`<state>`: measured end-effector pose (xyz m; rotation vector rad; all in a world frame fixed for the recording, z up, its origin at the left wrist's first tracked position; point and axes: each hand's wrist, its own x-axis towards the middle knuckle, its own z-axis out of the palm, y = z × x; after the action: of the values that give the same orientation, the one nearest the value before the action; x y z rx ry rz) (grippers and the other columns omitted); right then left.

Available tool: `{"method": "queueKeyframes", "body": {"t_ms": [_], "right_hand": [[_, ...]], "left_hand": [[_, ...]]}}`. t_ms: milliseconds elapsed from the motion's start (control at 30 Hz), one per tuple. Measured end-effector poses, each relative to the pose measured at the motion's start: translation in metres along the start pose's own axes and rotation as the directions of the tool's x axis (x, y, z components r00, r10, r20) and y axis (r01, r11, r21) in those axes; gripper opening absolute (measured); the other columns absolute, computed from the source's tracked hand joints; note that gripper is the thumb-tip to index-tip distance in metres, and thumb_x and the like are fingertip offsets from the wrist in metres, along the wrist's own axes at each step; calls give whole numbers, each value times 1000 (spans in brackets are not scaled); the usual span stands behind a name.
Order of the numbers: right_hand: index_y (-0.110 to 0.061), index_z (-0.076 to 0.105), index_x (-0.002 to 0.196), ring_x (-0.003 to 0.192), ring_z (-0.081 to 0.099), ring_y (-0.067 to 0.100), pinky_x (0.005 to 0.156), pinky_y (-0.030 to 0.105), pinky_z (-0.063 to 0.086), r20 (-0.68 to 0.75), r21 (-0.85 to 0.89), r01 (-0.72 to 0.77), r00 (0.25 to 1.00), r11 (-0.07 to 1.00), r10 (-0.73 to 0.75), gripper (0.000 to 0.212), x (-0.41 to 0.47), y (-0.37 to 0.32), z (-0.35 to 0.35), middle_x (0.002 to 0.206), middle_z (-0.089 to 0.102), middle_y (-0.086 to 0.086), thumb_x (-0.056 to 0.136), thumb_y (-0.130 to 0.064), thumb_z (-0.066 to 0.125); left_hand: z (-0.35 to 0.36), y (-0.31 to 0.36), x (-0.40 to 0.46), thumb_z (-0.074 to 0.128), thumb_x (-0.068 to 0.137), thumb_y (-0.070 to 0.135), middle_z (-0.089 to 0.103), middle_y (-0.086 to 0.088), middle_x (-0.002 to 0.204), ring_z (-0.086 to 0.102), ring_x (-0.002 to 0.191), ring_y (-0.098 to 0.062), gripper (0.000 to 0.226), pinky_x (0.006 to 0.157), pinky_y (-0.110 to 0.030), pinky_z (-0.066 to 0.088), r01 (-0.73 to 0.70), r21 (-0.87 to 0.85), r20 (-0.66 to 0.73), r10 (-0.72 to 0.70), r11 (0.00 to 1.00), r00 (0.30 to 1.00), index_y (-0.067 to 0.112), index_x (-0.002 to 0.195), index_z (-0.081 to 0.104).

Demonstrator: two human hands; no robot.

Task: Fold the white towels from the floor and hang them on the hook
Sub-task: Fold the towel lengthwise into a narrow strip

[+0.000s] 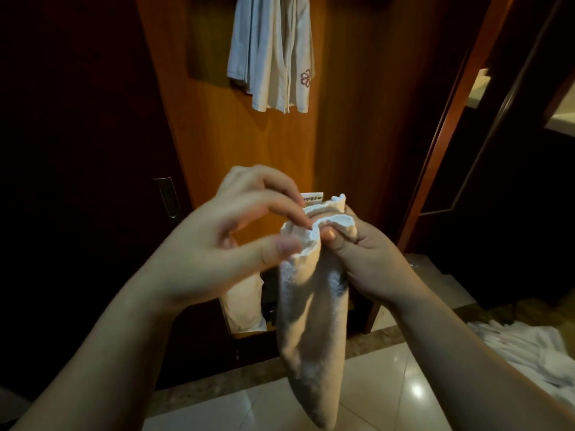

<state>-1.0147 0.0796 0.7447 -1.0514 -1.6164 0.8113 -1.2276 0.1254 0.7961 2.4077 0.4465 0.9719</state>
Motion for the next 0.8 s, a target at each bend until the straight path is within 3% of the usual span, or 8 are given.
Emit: {"method": "queueKeyframes", "body": {"t_ms": [100,200,400,500,567,667,800], "right_hand": [[-54,70,109,128,53,8,110,39,40,-12,-6,31,999,999,-31,34,2,-2,-5,124,65,-18,88,-73,50],[-48,72,108,129,53,16,111,51,40,1,-16,24,1000,1000,-24,38,3,-1,-12,126,64,-6,88,-73,51],[-47,70,113,130,52,10,106,32,41,4,-35,27,1000,999,-27,36,-1,0,-23,128,63,-13,93,-68,48],[-47,70,113,130,53,14,110,40,40,1,-6,53,999,999,-53,33,-4,2,-25,127,62,-13,93,-65,51],[-48,70,113,129,54,14,108,43,42,0,0,34,999,999,-34,36,-5,1,-27,127,62,-13,90,-68,52],[-49,69,115,126,56,9,103,33,46,3,3,4,1000,1000,-4,40,-8,-1,-30,126,62,-17,88,-72,51],[-44,71,113,123,56,5,102,20,44,7,13,9,1000,1000,-9,43,-13,-3,-28,122,63,-19,86,-71,52]], "left_hand": [[-3,7,1,59,83,62,51,24,121,39,127,-8,35,100,-29,39,-43,235,137,11,971,991,40,110,66],[-3,8,4,56,81,65,44,26,122,31,121,-3,39,100,-28,32,-78,402,167,11,912,986,43,112,63],[1,4,11,53,81,66,41,25,123,28,120,-3,38,96,-26,28,-119,476,203,24,872,979,47,114,54],[5,0,14,49,82,66,36,17,126,21,121,-4,41,94,-29,25,-160,557,234,31,815,972,42,112,63],[7,1,15,50,81,66,32,19,123,19,120,-2,41,93,-27,26,-163,541,225,45,825,973,45,116,57],[9,5,17,55,80,63,31,21,118,25,116,-2,42,92,-24,31,-181,477,217,85,860,973,47,119,49],[15,7,21,49,83,63,34,15,118,21,113,0,41,90,-21,26,-246,562,270,105,790,957,47,120,47]]}}
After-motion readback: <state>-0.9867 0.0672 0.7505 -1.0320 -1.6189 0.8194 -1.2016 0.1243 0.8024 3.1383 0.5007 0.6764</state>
